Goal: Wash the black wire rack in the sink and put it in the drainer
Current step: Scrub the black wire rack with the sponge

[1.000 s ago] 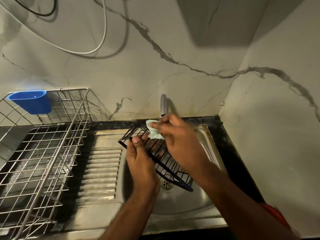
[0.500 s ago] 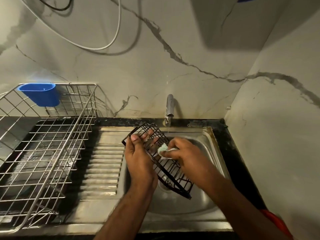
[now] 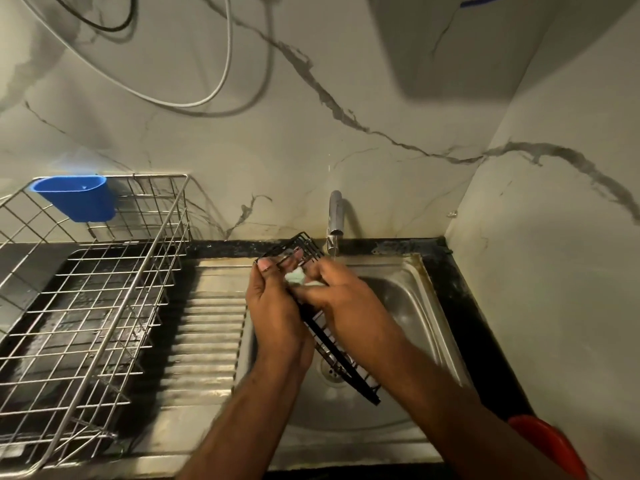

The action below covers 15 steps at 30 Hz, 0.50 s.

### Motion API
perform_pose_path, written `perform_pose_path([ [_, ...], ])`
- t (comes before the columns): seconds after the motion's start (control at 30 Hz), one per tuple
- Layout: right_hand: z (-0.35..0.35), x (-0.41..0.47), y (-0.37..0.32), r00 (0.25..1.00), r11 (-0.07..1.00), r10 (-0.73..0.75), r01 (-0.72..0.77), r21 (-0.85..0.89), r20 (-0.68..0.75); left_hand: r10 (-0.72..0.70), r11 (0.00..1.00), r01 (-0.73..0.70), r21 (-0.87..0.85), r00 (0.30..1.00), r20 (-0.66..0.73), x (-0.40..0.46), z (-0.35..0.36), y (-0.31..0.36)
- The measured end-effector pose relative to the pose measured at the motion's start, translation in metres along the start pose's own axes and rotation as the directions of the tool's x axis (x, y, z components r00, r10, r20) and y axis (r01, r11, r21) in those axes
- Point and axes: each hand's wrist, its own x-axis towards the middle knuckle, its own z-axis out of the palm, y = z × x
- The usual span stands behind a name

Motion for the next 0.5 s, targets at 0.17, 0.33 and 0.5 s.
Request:
perform_pose_path([
  [0.17,-0.03,-0.008,0.048,0.965,0.83,-0.011,0.155,-0.536,0.262,-0.013,1.0,0.012,-0.007,0.997,-0.079,0.017,-0.007,0.01],
  [0.33,-0.058,-0.009,0.051,0.969,0.732,-0.012,0.177,-0.658,0.247,0.013,1.0,-0.015,-0.018,0.993,-0.121,0.029,-0.009,0.015],
  [0.5,-0.027,-0.003,0.007,0.958,0.847,-0.288,0.264,-0.461,0.019,-0.055,0.995,0.047,-0.09,0.995,-0.085,0.026,0.002,0.011],
])
